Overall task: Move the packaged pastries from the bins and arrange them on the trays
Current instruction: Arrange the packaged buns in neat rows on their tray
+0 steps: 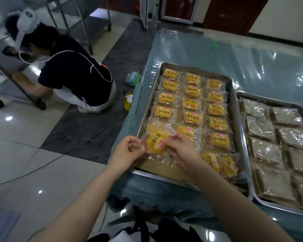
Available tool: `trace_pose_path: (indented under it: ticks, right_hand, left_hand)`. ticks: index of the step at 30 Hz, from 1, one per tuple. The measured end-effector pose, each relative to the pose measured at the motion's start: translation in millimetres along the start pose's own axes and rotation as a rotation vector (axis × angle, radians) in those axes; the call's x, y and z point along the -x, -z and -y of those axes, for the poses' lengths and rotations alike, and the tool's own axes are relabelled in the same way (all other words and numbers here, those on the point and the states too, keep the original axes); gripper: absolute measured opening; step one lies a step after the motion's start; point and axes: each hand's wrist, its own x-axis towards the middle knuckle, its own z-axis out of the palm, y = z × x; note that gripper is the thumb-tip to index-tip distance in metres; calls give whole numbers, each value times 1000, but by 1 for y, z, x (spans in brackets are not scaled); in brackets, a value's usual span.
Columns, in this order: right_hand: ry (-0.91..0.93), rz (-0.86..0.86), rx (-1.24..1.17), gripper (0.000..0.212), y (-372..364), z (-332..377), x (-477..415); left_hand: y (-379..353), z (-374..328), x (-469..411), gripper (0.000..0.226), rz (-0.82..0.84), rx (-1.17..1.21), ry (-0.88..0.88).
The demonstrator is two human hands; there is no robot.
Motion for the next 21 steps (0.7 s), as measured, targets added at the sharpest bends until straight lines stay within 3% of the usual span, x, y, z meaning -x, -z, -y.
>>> trace_pose_path:
  ticks: [2, 3, 6, 8, 10, 14, 18, 21]
  right_hand:
    - [8, -44, -214, 16, 2, 6, -5]
    - [32, -54, -208, 12, 4, 10, -6]
    - [133, -67, 214, 15, 8, 16, -7]
    - [191, -1, 546, 22, 2, 14, -5]
    - [207, 85, 708, 23, -8, 6, -5]
    - [231, 188, 861, 10, -21, -8, -9]
    - [253, 167, 976, 25, -5, -9, -17]
    - [356, 314, 1273, 32, 8, -12, -24]
  left_hand:
    - [0, 4, 3, 24, -14, -152, -56]
    - [2, 7, 4, 24, -29, -247, -96]
    - [6, 11, 9, 25, -111, -440, -176]
    - [8, 9, 11, 26, -196, -439, -200]
    - [7, 7, 12, 28, -223, -478, -262]
    - [-5, 6, 14, 38, -46, -742, -418]
    - [-21, 15, 17, 57, 205, -973, -377]
    - [-24, 28, 20, 62, 288, -1204, -366]
